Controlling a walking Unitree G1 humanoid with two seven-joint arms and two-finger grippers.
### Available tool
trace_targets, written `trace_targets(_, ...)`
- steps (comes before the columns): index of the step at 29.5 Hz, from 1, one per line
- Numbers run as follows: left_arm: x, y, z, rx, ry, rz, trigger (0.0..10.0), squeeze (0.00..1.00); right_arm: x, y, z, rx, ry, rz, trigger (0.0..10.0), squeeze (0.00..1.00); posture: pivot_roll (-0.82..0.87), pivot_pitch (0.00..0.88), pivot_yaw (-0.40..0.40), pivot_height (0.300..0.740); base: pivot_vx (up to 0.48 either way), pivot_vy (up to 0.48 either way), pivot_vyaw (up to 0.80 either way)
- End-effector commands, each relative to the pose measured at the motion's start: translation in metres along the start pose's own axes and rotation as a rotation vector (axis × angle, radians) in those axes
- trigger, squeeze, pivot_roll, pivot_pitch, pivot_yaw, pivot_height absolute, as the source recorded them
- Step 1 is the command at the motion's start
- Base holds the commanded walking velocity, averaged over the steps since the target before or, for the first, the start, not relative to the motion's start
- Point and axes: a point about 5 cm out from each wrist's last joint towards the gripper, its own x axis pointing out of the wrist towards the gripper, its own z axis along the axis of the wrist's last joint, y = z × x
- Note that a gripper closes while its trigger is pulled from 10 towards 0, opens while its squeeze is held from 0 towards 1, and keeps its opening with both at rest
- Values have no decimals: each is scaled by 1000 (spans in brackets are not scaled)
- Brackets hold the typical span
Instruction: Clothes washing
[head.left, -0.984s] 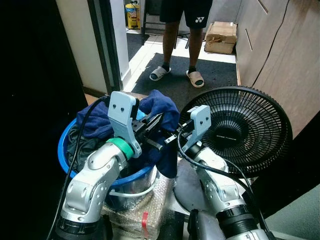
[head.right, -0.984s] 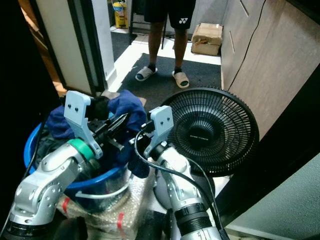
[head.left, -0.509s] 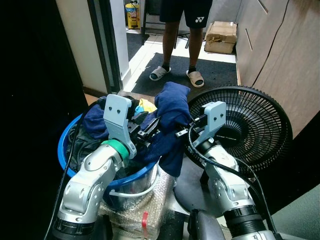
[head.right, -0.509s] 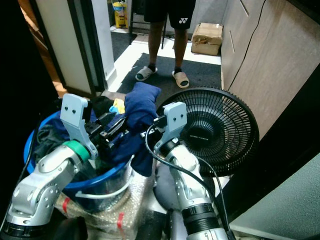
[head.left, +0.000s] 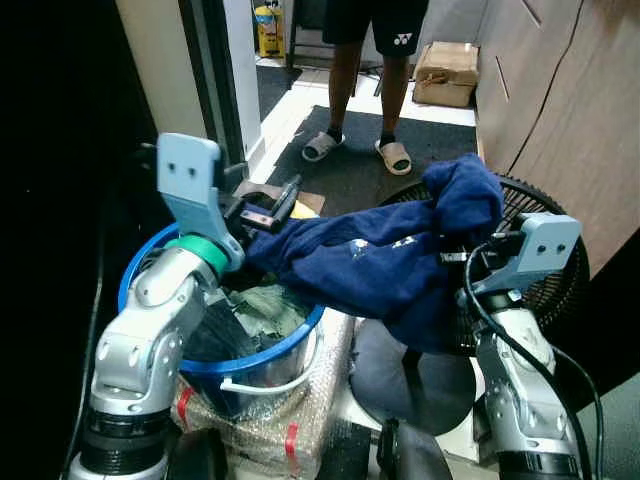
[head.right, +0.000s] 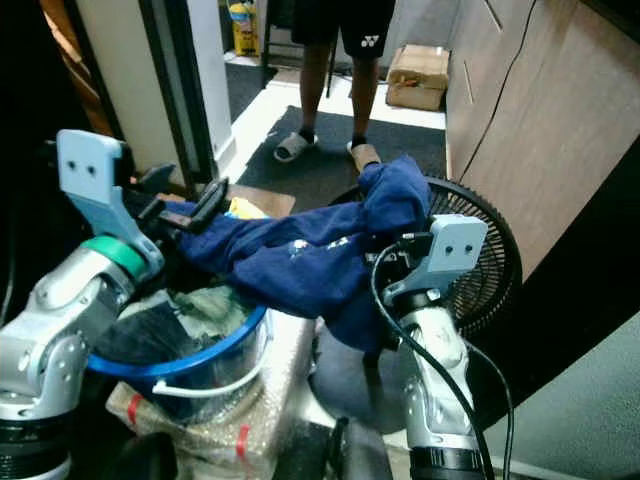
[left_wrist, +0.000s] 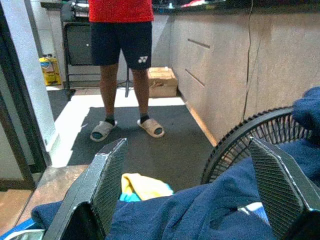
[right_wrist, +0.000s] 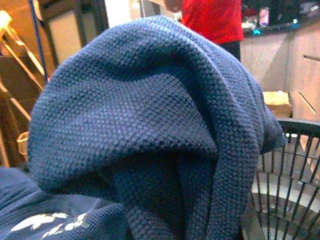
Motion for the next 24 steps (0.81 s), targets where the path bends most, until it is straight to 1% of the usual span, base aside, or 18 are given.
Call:
trace_targets(1, -1, 1, -5, 13, 26, 9, 10000, 0, -4, 5, -2, 1, 16, 6, 10000, 0, 60, 21, 60, 534, 0, 0, 0)
trace_targets(2, -1, 1, -5, 13, 26, 9, 10000, 0, -4, 5, -2, 1, 16, 6, 10000, 0, 60, 21, 60, 534, 0, 0, 0)
trace_targets(4, 1, -2, -6, 21, 34, 3, 10000, 0, -11, 15, -4, 40, 32, 25, 10000, 0, 58, 15, 66, 534, 0, 0, 0)
trace_targets(5, 1, -2, -6, 21, 34, 3, 10000, 0, -11, 15, -4, 40, 32, 25, 10000, 0, 58, 15, 66, 534, 0, 0, 0)
trace_targets(6, 3, -2, -4, 22, 32, 2, 10000, 0, -11, 20, -5, 62, 35, 41, 10000, 0, 57, 13, 68, 534, 0, 0, 0)
trace_targets(7, 3, -2, -4, 22, 32, 2, 10000, 0, -11, 20, -5, 62, 35, 41, 10000, 0, 57, 13, 68, 534, 0, 0, 0)
trace_targets(8, 6, -3, -2, 24, 28, 1, 10000, 0, -11, 24, -6, 74, 38, 54, 10000, 0, 57, 13, 68, 534, 0, 0, 0)
trace_targets(9, 6, -3, -2, 24, 28, 1, 10000, 0, -11, 24, -6, 74, 38, 54, 10000, 0, 57, 13, 68, 534, 0, 0, 0)
trace_targets(10, 7, -2, 0, 18, 23, 5, 10000, 0, -10, 27, -9, 79, 59, 61, 10000, 0, 57, 13, 68, 534, 0, 0, 0)
trace_targets(12, 7, -2, 0, 18, 23, 5, 10000, 0, -10, 27, -9, 79, 59, 61, 10000, 0, 57, 13, 68, 534, 0, 0, 0)
trace_targets(13, 8, -2, 1, 8, 23, 11, 10000, 0, -9, 29, -13, 42, 81, 61, 10000, 0, 57, 13, 68, 534, 0, 0, 0)
trace_targets(14, 8, -2, 1, 8, 23, 11, 10000, 0, -9, 29, -13, 42, 81, 61, 10000, 0, 57, 13, 68, 534, 0, 0, 0)
trace_targets(16, 6, 1, -1, 3, 34, 30, 10000, 0, -11, 31, -26, 28, 126, 42, 10000, 0, 76, 7, 67, 534, 0, 0, 0)
trace_targets(17, 6, 1, -1, 3, 34, 30, 10000, 0, -11, 31, -26, 28, 126, 42, 10000, 0, 76, 7, 67, 534, 0, 0, 0)
trace_targets(19, 3, 3, -5, 13, 54, 44, 10000, 0, -14, 35, -30, 43, 136, 29, 10000, 0, 76, 7, 67, 549, 0, 0, 0)
trace_targets(24, 2, 5, -7, 20, 62, 52, 10000, 0, -13, 35, -34, 40, 152, 8, 10000, 0, 95, 1, 67, 559, 0, 0, 0)
